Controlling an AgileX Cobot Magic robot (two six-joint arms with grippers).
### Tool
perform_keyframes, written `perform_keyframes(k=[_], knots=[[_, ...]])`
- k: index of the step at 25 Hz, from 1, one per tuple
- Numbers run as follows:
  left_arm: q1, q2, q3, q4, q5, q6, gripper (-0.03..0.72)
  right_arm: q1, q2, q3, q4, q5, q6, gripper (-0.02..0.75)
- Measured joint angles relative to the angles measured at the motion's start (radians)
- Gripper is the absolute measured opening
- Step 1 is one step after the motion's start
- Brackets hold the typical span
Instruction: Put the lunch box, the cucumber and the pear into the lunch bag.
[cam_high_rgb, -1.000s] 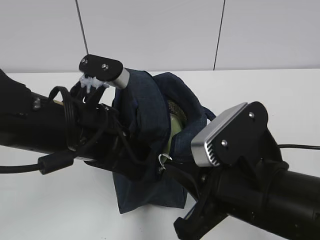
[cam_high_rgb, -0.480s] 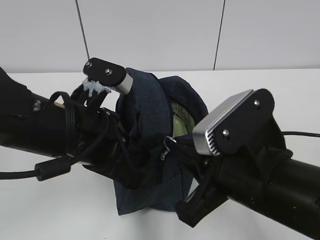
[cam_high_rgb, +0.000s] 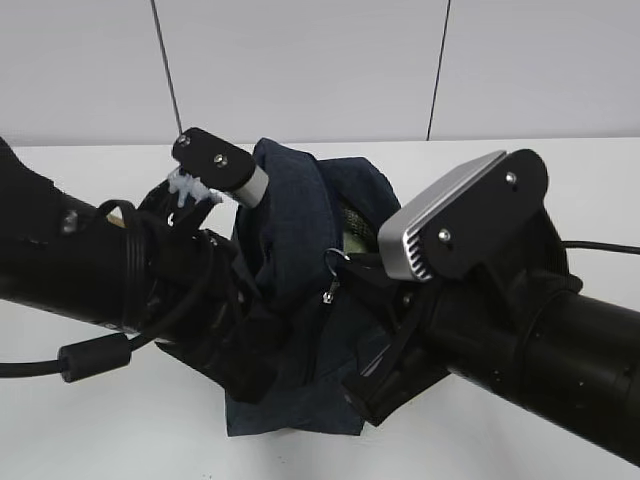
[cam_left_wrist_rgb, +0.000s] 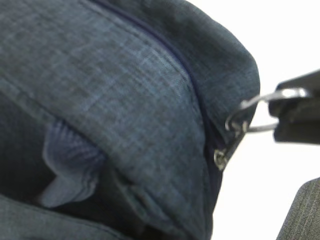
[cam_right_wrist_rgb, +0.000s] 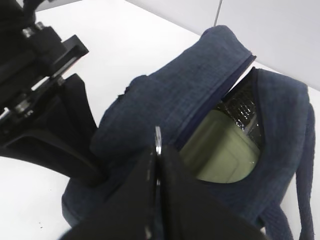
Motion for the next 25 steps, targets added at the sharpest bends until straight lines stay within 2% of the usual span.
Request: perform_keyframes(k=[9, 25], knots=[[0.027, 0.0, 0.021, 0.011, 0.072, -0.005, 0.003, 0.0, 0.0, -0.02, 0.057, -0.03, -0.067, 0.0], [0.033, -0.001, 0.021, 0.015, 0.133, -0.016, 0.003, -0.054, 0.031, -0.107, 0.057, -0.004, -0.098, 0.0]])
